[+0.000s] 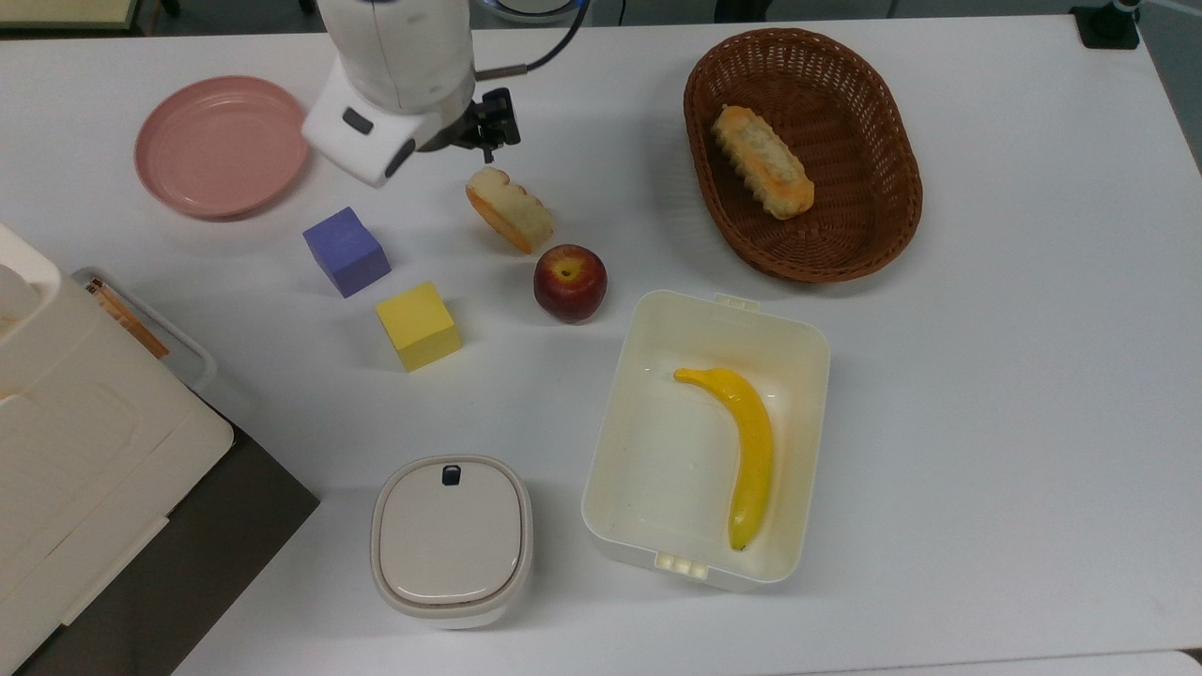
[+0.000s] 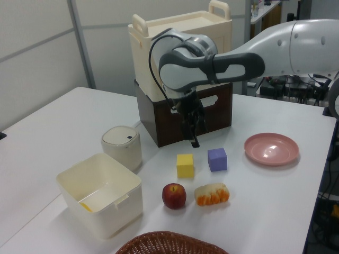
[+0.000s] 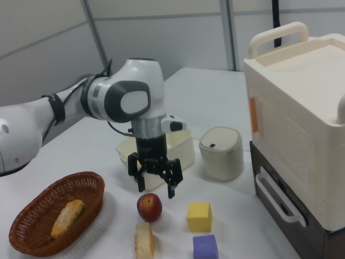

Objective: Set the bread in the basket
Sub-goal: 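Lower the gripper over the bread piece and close on it, then lift the held bread piece and carry it over the wicker basket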

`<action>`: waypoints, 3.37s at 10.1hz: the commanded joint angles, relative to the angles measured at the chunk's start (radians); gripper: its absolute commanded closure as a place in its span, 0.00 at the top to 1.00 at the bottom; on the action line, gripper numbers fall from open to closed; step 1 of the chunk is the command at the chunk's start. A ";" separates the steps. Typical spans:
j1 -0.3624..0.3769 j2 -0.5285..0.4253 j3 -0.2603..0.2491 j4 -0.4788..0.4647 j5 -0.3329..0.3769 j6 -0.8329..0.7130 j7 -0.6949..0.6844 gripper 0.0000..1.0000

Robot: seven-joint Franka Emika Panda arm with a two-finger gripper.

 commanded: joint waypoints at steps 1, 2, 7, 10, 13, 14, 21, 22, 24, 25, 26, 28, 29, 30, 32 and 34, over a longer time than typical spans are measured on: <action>0.044 0.018 -0.001 -0.040 -0.025 -0.007 -0.009 1.00; 0.053 0.026 -0.001 -0.040 -0.023 -0.001 -0.006 1.00; 0.066 0.041 -0.001 -0.120 -0.054 -0.008 -0.019 1.00; 0.093 0.101 0.001 -0.150 -0.052 -0.016 -0.021 1.00; 0.132 0.140 0.001 -0.167 -0.057 -0.014 -0.021 0.94; 0.135 0.144 0.001 -0.167 -0.057 -0.008 -0.021 0.75; 0.139 0.110 0.001 -0.117 -0.069 -0.118 -0.030 0.00; 0.164 0.098 0.002 -0.080 -0.068 -0.176 -0.035 0.00; 0.204 0.069 0.002 -0.042 -0.048 -0.209 -0.020 0.00; 0.236 0.066 0.002 -0.025 -0.031 -0.223 -0.015 0.00; 0.273 0.064 0.002 -0.002 0.004 -0.238 0.032 0.00; 0.357 0.064 0.002 0.015 0.067 -0.228 0.149 0.00; 0.391 0.062 0.002 0.032 0.099 -0.222 0.196 0.00; 0.430 0.064 0.002 0.044 0.115 -0.220 0.241 0.00; 0.515 0.065 0.002 0.044 0.164 -0.087 0.412 0.01; 0.544 0.065 0.002 0.043 0.167 -0.053 0.523 0.94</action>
